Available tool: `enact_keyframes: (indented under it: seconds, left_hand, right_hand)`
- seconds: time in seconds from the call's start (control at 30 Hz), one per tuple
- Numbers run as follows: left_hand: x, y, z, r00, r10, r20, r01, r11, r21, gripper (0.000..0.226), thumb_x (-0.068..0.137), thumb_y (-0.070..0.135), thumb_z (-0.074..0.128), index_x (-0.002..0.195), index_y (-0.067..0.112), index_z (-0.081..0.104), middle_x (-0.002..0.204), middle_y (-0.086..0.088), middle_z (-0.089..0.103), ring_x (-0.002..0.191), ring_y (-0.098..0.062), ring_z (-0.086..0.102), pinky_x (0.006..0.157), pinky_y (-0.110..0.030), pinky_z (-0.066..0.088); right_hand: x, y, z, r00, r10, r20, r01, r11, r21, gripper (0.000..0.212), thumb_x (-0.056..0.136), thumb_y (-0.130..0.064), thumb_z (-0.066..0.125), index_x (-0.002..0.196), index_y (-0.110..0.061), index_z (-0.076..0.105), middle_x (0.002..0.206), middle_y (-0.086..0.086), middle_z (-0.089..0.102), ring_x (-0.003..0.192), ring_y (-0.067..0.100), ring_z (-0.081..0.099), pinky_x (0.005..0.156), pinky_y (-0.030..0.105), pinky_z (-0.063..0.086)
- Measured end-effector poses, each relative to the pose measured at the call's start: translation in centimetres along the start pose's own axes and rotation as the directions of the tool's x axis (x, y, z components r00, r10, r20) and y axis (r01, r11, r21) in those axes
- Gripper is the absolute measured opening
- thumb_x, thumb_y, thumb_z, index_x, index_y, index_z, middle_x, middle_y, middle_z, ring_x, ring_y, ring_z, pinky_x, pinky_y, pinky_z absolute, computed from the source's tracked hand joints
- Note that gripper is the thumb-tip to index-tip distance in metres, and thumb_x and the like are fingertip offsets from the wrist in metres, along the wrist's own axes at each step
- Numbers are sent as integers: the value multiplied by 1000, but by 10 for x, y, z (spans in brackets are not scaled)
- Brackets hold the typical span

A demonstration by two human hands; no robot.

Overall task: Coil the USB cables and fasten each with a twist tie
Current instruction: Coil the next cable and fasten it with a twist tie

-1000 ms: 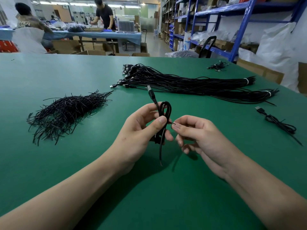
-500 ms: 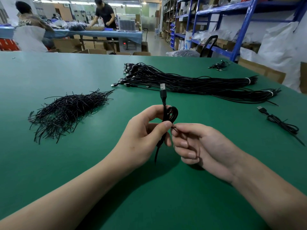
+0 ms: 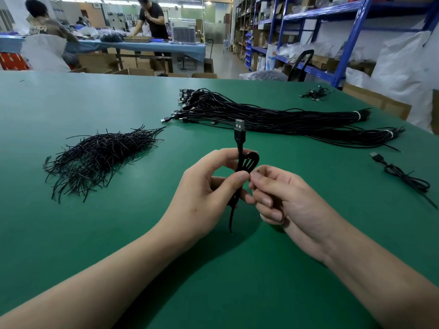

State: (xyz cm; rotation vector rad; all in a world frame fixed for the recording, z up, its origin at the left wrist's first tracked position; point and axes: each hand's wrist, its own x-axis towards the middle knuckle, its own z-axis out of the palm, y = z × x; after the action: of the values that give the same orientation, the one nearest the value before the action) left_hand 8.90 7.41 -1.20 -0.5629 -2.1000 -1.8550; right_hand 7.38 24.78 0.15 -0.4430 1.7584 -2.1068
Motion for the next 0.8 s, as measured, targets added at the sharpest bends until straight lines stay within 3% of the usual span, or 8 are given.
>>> enact_keyframes:
  seconds: [0.13,0.2,0.3,0.43,0.5,0.53,0.67,0.8]
  left_hand:
    - [1,1,1,999,-51,-18,50,998,-49,25,100,11,60,121,24,65,87,13,58,75,-28,76,65,-35,59]
    - [1,2,2,994,-108,-16,106,989,-106,24,100,12,61,121,21,65,76,15,57,74,-29,77,64,-33,60]
    - [2,4,2,976,-216,-14,208,953,-219,19,98,13,63,115,19,68,70,8,55,71,-30,76,63,-28,57]
    - [4,7,-2,918,-390,68,390,863,-323,19,95,15,66,113,14,68,89,-13,62,71,-26,75,63,-23,55]
    - [4,7,-3,889,-447,96,449,812,-374,28,91,16,69,118,14,64,88,-9,68,69,-24,75,60,-21,54]
    - [5,6,-3,890,-449,86,444,807,-389,32,90,17,70,122,14,61,87,-9,68,69,-25,75,61,-23,55]
    - [5,0,-4,957,-286,-54,258,921,-292,34,98,9,62,128,21,52,88,-7,69,74,-24,72,70,-30,57]
    - [4,-3,-8,992,52,-117,-28,979,200,52,93,1,66,127,35,48,98,7,68,78,-12,72,71,-29,58]
  right_hand:
    - [1,0,5,990,-127,-55,120,986,-120,23,101,-21,57,80,-12,55,55,-3,37,44,11,26,47,15,37]
    - [1,2,5,968,-242,-62,216,936,-280,27,103,-17,56,79,-6,50,55,-6,37,45,9,28,48,18,34]
    - [0,3,3,897,-442,-17,342,717,-608,24,101,-19,59,78,-12,55,54,-11,43,48,6,34,51,22,29]
    - [-2,0,-1,799,-588,125,363,307,-880,19,99,-24,60,81,-21,56,58,-9,45,53,13,44,52,26,33]
    - [-1,0,-3,797,-585,151,349,243,-905,17,98,-29,58,82,-22,55,59,-10,44,55,14,43,53,28,34]
    - [-1,2,-3,813,-568,129,352,303,-886,18,98,-28,57,81,-22,55,58,-9,43,53,12,40,52,27,32]
    - [4,3,-6,937,-344,-52,272,818,-507,25,102,-19,56,81,-7,52,58,-3,37,48,13,30,45,25,27]
    - [4,-2,-8,984,-137,-114,110,970,-216,24,101,-19,56,82,-5,51,57,1,39,41,13,27,42,19,27]
